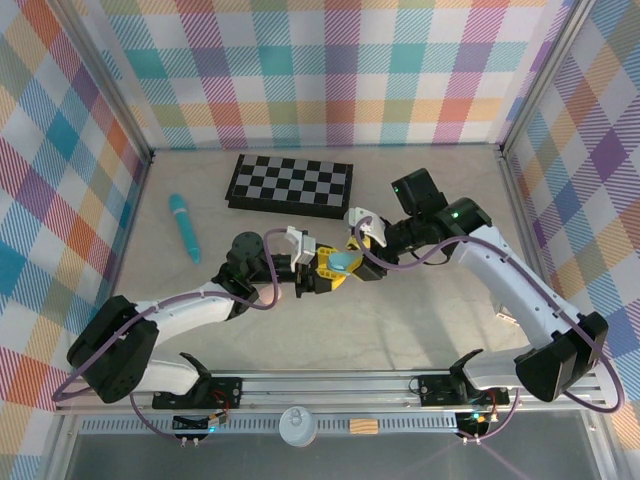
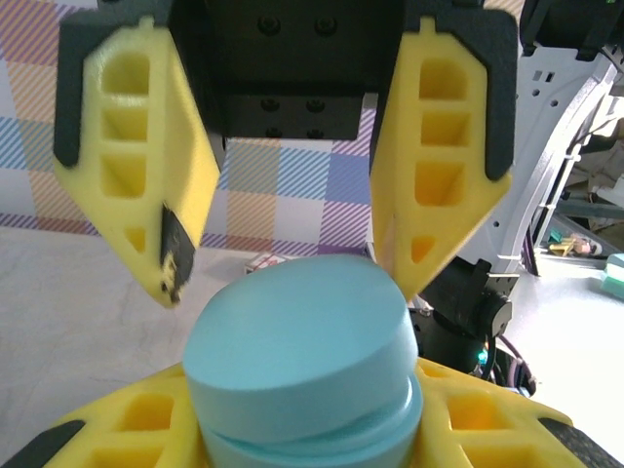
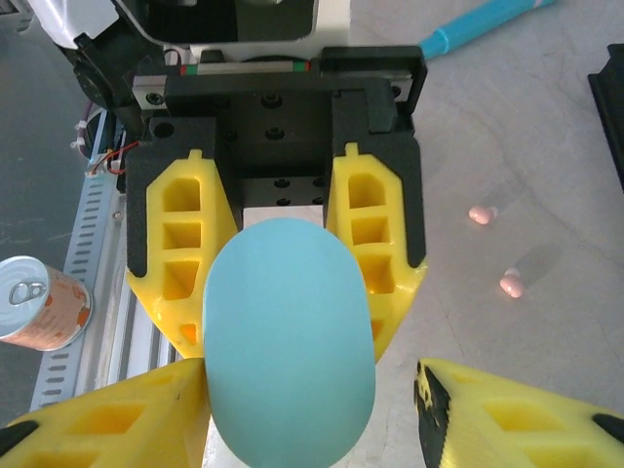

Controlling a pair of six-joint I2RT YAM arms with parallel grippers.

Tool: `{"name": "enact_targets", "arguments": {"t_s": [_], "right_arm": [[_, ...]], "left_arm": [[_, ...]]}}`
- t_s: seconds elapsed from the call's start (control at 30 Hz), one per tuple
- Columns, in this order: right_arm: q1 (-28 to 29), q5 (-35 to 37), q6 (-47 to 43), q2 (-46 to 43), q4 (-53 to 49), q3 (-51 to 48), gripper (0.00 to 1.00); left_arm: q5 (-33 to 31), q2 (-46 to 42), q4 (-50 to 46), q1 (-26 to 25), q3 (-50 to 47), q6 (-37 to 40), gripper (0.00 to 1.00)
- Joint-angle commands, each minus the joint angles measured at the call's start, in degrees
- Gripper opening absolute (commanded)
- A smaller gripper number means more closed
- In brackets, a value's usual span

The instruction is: Insert the wireless bluetooth earbuds into the charging case

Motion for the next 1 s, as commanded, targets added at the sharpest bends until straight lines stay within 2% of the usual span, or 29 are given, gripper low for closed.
{"name": "enact_targets", "arguments": {"t_s": [0.0, 0.27, 0.33, 0.4, 0.63, 0.8, 0.97], "right_arm": [[-1.0, -0.04, 1.29, -1.15, 3.11, 0.14, 0.57], [-1.24, 4.48, 4.6, -1.41, 6.78, -0.07, 0.67], [-1.3, 5.78, 4.86, -1.4, 7.21, -0.14, 0.77], [-1.31, 6.06, 4.77, -1.79, 7.65, -0.46, 0.82], [-1.49, 2.04, 4.43, -4.71, 8.54, -1.76, 0.96], [-1.71, 1.44, 6.61, -7.8, 12.87, -4.46, 0.97], [-1.66, 0.51, 5.69, -6.1, 11.01, -4.13, 0.93]], "left_arm": [[3.94, -2.1, 0.5, -0.77, -0.63, 2.19, 0.27], [4.08, -2.95, 0.37, -0.79, -0.95, 2.48, 0.26], [3.84, -3.08, 0.22, -0.71, -0.97, 2.44, 0.26], [3.71, -3.05, -0.03, -0.8, -1.03, 2.66, 0.26], [1.92, -3.16, 0.19, -0.72, -1.62, 2.49, 0.26], [1.33, -3.32, 0.37, -0.63, -1.43, 2.2, 0.26], [1.54, -3.14, 0.46, -0.63, -0.63, 1.58, 0.26]]}}
